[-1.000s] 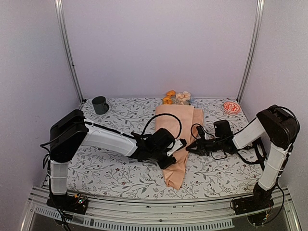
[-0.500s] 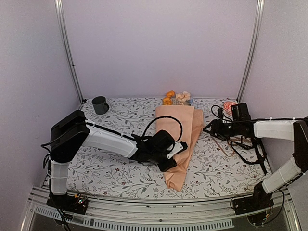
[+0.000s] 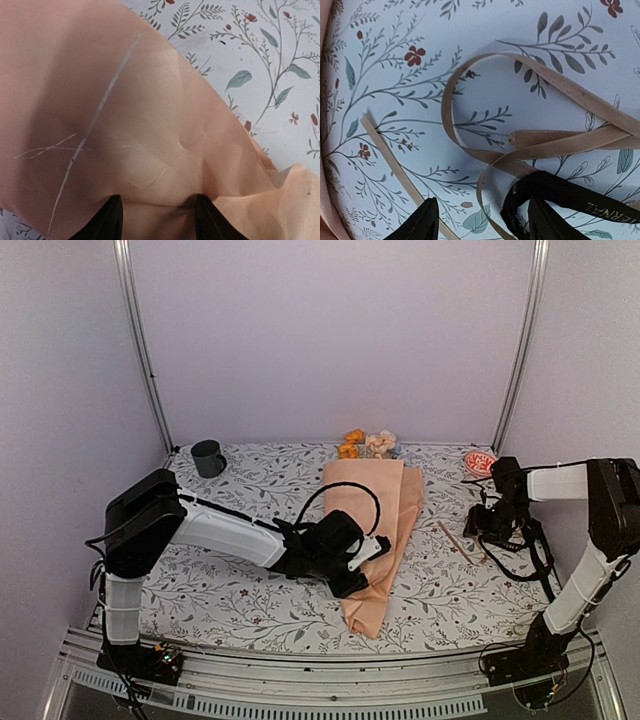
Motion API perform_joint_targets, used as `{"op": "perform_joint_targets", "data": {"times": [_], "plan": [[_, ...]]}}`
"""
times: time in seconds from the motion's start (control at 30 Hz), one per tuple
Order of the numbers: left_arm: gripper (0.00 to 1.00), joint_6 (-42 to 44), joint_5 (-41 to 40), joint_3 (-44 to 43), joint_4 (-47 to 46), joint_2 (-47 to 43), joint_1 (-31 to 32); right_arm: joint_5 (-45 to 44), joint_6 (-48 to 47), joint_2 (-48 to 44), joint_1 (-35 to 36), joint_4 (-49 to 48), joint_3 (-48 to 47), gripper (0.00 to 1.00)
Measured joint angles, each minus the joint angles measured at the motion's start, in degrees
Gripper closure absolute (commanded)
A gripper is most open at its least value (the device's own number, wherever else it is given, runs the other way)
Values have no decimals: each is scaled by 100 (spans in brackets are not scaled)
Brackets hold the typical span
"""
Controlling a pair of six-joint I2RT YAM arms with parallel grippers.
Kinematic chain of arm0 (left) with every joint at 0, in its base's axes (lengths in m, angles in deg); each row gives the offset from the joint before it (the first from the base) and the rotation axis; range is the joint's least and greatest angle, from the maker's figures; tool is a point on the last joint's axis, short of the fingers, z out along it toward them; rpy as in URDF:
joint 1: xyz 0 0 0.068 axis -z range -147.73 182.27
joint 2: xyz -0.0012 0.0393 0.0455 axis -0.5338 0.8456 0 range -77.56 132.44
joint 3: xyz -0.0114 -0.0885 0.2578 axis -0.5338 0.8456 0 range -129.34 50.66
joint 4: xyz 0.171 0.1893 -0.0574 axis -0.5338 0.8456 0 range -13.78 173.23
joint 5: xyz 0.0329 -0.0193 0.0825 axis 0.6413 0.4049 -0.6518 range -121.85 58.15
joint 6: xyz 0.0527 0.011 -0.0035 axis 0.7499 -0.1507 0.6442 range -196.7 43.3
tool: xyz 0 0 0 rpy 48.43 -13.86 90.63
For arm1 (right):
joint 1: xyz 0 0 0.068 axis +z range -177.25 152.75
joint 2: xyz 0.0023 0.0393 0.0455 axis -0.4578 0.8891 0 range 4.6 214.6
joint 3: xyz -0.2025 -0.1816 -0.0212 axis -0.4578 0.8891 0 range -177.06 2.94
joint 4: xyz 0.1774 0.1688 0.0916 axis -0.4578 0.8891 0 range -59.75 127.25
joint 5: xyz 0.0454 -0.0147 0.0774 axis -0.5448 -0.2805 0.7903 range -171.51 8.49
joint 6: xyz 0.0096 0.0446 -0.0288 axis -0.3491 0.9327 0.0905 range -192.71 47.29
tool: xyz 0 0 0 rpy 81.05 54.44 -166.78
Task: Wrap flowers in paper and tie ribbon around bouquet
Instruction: Pick up the ribbon from the corner of the board.
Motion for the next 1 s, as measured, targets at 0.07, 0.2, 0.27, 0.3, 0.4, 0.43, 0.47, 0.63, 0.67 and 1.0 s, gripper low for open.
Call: {"op": "perform_joint_targets", "data": {"times": [0.07,0.2,0.27,0.3,0.4,0.43,0.47,0.63,0.67,1.0], "plan": [[50,9,9,0,0,0,0,-109,-120,114,24,170,-70,40],[50,26,17,-13,11,9,0,-514,-254,118,232,496,-282,38],[50,46,33,-31,28,15,0,-699,-321,101,382,645,-448,35],[49,57,46,-48,42,26,0,-767,-348,76,435,721,-535,35],[49,83,81,-114,90,63,0,-935,-369,-9,501,890,-715,48],[49,92,85,-133,107,72,0,-977,-363,-48,498,920,-734,50],[49,101,87,-140,118,76,0,-984,-378,-68,494,946,-732,50],[49,109,103,-160,142,87,0,-992,-372,-114,487,1165,-708,61],[49,111,103,-164,144,87,0,-1010,-374,-140,487,1176,-680,70],[49,127,105,-162,142,87,-2,-767,-254,-468,-103,1399,-463,66]]}}
